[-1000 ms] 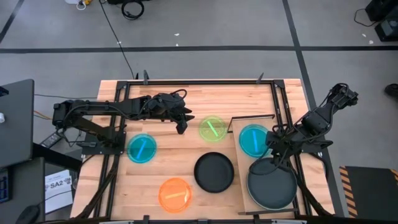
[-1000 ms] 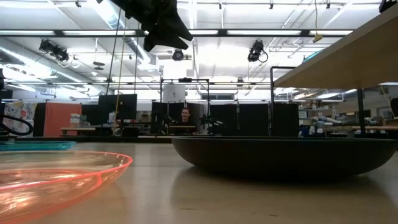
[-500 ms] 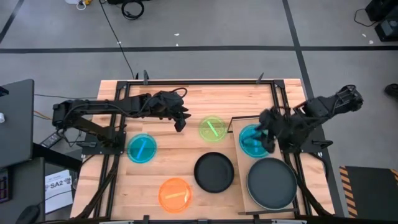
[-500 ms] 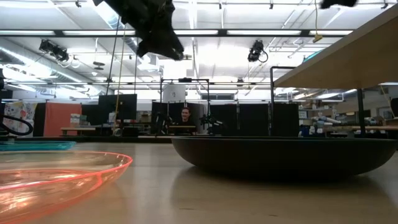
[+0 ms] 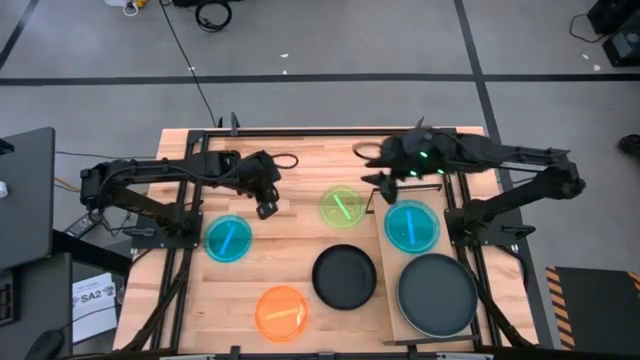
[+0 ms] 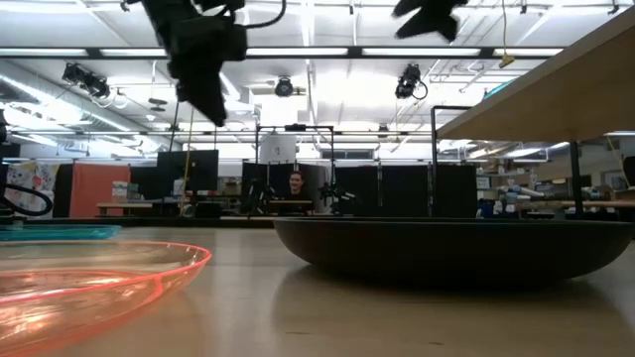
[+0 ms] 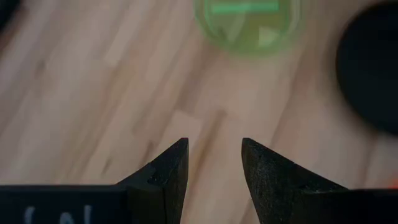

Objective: Place and stack plates onto a shelf
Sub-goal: Stack the blue plate on top of the blue plate on the shelf

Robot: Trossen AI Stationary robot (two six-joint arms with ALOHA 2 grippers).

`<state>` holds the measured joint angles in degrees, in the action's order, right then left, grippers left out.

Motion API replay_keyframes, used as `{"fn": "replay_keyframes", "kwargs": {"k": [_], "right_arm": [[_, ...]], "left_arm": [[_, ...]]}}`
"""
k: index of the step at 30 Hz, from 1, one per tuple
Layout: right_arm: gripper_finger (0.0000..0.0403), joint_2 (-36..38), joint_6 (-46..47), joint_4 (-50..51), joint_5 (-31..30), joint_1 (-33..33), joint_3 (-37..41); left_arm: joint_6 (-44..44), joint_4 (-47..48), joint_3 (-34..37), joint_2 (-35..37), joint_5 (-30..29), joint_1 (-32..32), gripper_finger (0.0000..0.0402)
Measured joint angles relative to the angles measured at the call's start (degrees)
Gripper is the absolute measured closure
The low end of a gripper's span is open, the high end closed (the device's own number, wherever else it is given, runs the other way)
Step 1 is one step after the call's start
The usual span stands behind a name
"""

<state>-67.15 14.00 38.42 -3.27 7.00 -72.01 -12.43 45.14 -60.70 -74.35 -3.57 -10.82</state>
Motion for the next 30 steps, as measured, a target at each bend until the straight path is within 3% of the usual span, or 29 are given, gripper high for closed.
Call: {"fn": "replay_keyframes", "kwargs": {"k": [8, 16, 25, 30], "right_arm": [[0.0192, -11.3, -3.97, -12.19, 9.66, 9.43, 0.01], [0.0192, -18.95, -3.7, -18.17, 19.37, 14.13, 0.01], [0.0192, -22.09, -3.69, -19.67, 21.34, 15.35, 0.01], [0.0192, -22.01, -3.68, -20.31, 21.63, 15.32, 0.01]], "left_arm": [[0.45, 14.37, 0.19, -0.23, 0.91, -0.01, 0.0246], [4.15, 16.32, 8.29, -0.22, 0.86, 0.0, 0.0246], [5.25, 14.06, 19.35, -0.31, 0.86, -2.46, 0.0246], [5.36, 12.51, 18.72, -0.66, -1.06, -5.4, 0.0246]]}}
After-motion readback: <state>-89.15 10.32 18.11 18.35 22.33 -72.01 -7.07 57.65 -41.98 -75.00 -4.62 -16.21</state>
